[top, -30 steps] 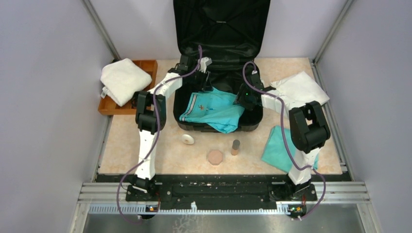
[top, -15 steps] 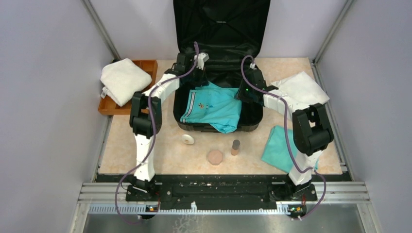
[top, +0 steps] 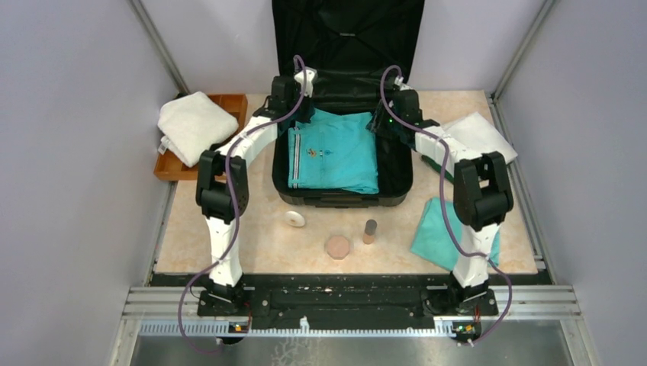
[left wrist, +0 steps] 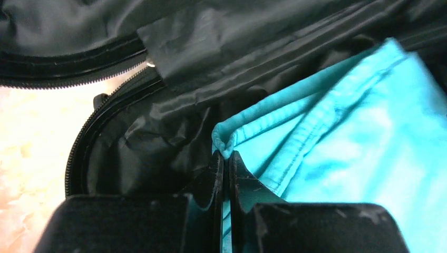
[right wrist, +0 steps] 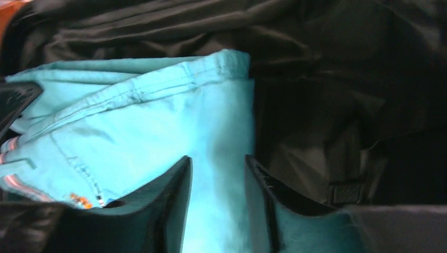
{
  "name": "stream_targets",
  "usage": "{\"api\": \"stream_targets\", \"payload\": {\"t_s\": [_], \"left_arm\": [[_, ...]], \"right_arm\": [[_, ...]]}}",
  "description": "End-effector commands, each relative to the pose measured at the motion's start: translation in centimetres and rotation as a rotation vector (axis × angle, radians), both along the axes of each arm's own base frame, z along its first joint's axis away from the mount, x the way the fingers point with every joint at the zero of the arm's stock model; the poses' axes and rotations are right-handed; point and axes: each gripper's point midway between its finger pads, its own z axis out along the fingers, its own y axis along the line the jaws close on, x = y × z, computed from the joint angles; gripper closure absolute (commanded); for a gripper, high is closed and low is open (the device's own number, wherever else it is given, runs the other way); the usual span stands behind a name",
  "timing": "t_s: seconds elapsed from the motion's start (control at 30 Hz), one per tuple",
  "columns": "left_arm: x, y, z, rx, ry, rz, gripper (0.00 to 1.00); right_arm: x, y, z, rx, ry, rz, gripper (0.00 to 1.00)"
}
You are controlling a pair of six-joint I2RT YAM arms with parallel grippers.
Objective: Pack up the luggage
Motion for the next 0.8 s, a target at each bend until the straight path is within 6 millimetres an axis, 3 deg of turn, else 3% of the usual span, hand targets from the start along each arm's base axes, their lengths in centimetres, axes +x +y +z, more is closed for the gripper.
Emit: {"api": "stream_targets", "payload": {"t_s": [0.0,0.03,0.1,0.13,0.23,0.4,0.57,0.67,0.73,0.77], "left_arm": [[2.7,1.8,-1.8,0.049,-0.059,0.102,0.94],[2.8,1.8,-2.0,0.047,-0.068,0.107,0.85],[2.7,1.2,-2.1,0.029,-0.09,0.068,0.28],[2.5,0.8,-2.0,0.025,-0.094,0.044,0.06],[2.6,0.1,-0.6,0.01,-0.117,0.016,0.01],[2.5,0.4,4.3,0.028,-0.184,0.002,0.02],[-0.1,0.5,8.1,0.036,-0.194,-0.055,0.02],[-3.3,-0.3,7.3,0.019,-0.099,-0.151,0.02],[-5.5,-0.5,5.9,0.025,-0.006,-0.202,0.02],[-6.6,-0.2,5.1,0.036,0.047,-0.211,0.02]], "right_arm": [[1.8,-2.2,-3.4,-0.099,0.078,-0.051,0.51],[1.8,-2.7,-4.2,-0.128,0.102,-0.068,0.44],[1.8,-4.0,-5.1,-0.179,0.133,-0.122,0.38],[1.8,-4.3,-5.0,-0.19,0.132,-0.137,0.37],[1.9,-4.2,-3.2,-0.163,0.085,-0.147,0.36],[1.1,-3.3,0.5,-0.122,0.012,-0.126,0.36],[-0.7,-3.1,3.0,-0.107,-0.031,-0.12,0.43],[-3.0,-4.4,3.7,-0.134,0.016,-0.15,0.42],[-5.4,-6.9,5.3,-0.183,0.009,-0.214,0.28],[-7.1,-8.4,4.9,-0.224,0.033,-0.239,0.18]]}}
